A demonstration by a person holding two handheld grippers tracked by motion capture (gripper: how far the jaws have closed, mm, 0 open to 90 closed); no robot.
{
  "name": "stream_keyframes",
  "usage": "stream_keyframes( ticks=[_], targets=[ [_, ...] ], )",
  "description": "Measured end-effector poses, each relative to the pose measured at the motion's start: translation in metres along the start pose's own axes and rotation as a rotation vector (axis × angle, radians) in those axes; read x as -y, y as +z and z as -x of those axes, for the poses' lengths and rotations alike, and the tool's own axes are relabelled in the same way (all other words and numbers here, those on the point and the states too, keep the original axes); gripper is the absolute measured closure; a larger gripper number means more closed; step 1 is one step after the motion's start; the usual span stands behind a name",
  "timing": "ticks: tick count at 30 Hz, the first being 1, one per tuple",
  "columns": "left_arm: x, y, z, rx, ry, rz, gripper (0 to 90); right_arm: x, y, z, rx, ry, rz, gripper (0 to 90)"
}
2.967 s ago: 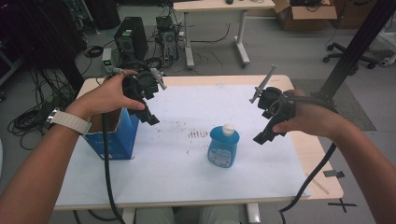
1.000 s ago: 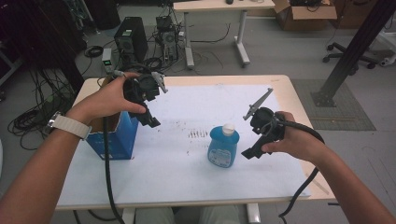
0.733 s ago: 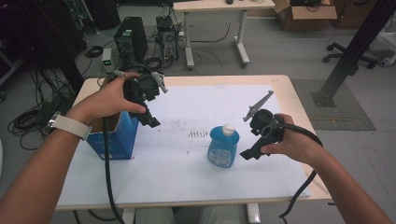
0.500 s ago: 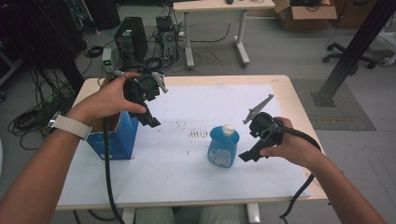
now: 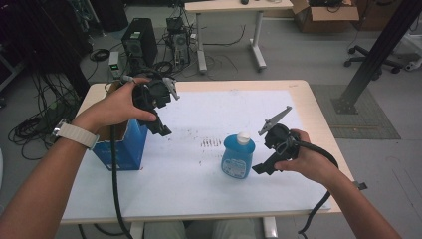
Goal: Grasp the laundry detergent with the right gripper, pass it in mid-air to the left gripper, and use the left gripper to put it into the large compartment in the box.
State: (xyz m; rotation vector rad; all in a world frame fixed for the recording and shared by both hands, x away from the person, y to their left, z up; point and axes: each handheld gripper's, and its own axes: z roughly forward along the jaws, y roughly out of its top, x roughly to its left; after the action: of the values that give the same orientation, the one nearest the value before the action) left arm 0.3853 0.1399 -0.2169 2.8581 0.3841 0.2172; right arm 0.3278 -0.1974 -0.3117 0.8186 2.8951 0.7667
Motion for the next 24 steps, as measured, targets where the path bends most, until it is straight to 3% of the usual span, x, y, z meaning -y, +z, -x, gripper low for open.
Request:
stream_keyframes(
  ticks=[24],
  targets=[
    [0.002,0.004,-0.001,0.008,-0.005,-0.003,7.5,0.01,0.017,0.001,-0.005,0.021,0.072,4.9]
  ],
)
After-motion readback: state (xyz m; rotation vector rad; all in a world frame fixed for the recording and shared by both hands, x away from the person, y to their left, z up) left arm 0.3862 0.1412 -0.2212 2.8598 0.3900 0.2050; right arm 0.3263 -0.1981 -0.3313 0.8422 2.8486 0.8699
